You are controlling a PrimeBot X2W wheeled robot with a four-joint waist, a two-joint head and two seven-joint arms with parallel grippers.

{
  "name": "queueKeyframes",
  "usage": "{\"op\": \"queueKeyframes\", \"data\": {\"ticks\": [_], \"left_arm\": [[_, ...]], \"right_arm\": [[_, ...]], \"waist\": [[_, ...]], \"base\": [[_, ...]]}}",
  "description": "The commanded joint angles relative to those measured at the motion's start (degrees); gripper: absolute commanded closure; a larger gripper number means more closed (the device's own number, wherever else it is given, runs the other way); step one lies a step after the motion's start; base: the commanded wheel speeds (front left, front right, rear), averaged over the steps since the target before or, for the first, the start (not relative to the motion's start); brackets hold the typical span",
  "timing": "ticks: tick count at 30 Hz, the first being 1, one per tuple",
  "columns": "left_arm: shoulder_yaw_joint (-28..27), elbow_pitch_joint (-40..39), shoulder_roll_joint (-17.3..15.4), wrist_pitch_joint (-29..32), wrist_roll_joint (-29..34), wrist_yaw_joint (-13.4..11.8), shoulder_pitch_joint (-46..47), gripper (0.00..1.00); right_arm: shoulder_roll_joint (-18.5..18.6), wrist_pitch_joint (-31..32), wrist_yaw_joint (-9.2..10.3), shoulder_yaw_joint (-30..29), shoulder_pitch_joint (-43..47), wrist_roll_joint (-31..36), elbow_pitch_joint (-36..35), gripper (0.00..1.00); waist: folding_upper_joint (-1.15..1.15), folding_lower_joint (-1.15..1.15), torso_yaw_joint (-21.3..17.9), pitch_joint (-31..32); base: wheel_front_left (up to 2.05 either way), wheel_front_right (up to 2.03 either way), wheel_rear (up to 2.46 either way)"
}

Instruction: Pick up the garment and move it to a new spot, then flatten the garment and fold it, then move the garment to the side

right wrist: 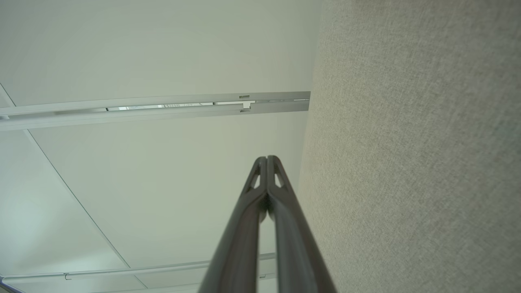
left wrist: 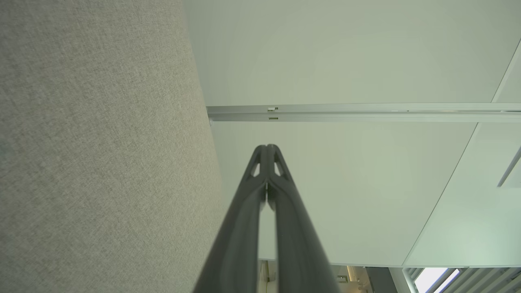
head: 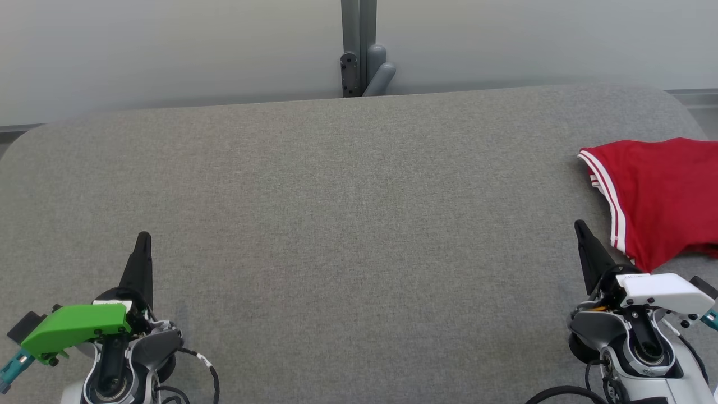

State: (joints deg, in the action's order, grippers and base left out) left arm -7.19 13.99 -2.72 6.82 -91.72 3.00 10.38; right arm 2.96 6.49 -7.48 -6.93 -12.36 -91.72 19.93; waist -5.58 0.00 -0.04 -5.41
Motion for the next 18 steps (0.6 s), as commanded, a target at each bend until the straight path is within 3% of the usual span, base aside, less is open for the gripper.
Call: {"op": "queueKeyframes", "data": {"ticks": [1, 18], "left_arm": [[-0.11, -0.02, -0.29, 0.13, -0.11, -0.27, 0.86, 1.0], [-0.1, -0.02, -0.29, 0.13, -0.11, -0.27, 0.85, 1.0]], "right_arm": [[0.36, 0.1, -0.02, 0.02, -0.39, -0.36, 0.02, 1.0], [0.46, -0.06, -0.02, 0.15, -0.37, -0.51, 0.02, 1.0]], "waist": [[0.0, 0.0, 0.0, 0.0], [0.0, 0.0, 0.0, 0.0]], "base": [[0.0, 0.0, 0.0], [0.0, 0.0, 0.0]]}}
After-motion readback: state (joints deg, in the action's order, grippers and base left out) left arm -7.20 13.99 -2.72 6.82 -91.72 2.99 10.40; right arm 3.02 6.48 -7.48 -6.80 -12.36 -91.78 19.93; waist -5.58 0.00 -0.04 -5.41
